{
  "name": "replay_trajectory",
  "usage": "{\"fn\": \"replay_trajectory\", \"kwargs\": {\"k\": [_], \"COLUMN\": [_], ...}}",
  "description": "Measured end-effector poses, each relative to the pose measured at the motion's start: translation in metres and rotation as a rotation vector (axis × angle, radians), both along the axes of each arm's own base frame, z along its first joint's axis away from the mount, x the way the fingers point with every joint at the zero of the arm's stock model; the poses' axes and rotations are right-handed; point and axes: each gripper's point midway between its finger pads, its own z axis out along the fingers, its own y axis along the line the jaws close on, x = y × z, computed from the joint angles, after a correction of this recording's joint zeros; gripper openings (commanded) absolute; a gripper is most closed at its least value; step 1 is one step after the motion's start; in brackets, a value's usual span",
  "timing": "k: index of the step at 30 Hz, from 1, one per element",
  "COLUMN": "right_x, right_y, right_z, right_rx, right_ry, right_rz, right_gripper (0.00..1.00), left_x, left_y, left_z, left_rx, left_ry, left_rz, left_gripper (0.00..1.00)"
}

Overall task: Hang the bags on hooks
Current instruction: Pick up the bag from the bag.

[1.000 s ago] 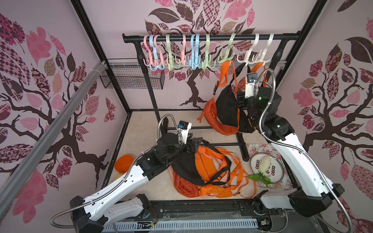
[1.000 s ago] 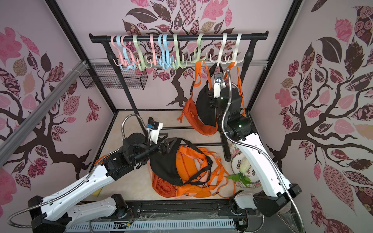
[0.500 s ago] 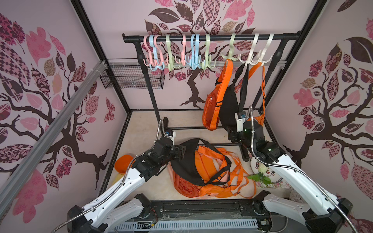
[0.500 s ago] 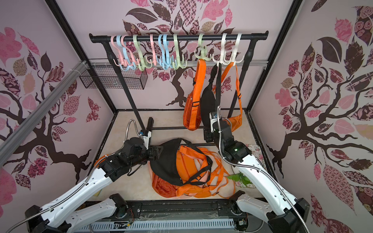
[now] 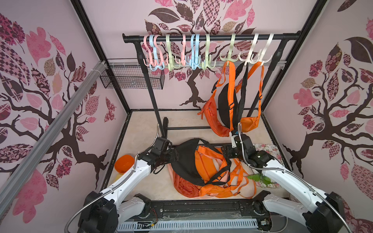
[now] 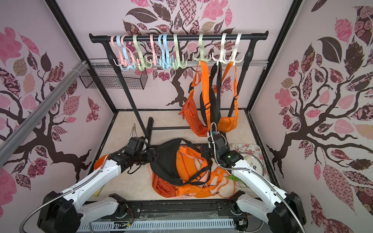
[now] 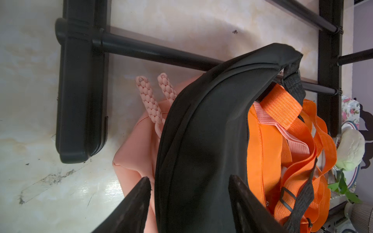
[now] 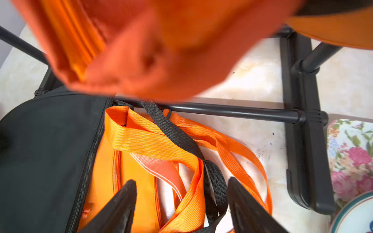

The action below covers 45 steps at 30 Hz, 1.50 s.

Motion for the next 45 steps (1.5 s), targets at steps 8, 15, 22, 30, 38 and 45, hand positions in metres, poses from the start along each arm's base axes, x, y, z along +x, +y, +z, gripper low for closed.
{"fn": "replay_trajectory", "kwargs": {"k": [8,15,22,30,38,45], "right_x": [-0.003,-0.008,-0.007,-0.009,-0.01,-0.009], "right_y": [-0.008,-0.014,-0.02,-0.022,-0.023,-0.03], "right_z": [-0.016,-0.033,-0.031,-0.034,-0.032,-0.001], "right_rx": [-0.003,-0.017,-0.031,-0.031,-0.031,-0.003], "right_ry": [0.035,0.075,0.062,0.08,0.074,-0.036], "right_rz": [-0.054,-0.087,-0.123,-0.134,-0.133,-0.149], "right_gripper": [0.75,0.76,0.78,0.78,0.77,0.8], "left_x": [-0.001,-0.001,-0.001,-0.005,-0.021,-0.03], "left_y": [0.001,-0.001,-0.011,-0.017,-0.023,-0.038], "left_z": [-0.006,0.009,0.08,0.133,0.171,0.203], "left_rx": [0.0,-0.02,-0.158,-0.21,-0.287,-0.382], "left_ry": [0.009,-0.046,-0.293,-0.433,-0.518,-0.59], "left_rz": [0.006,-0.014,-0.08,-0.142,-0.212,-0.298], "left_gripper": [0.12,0.0,0.0,0.0,0.0,0.0]}}
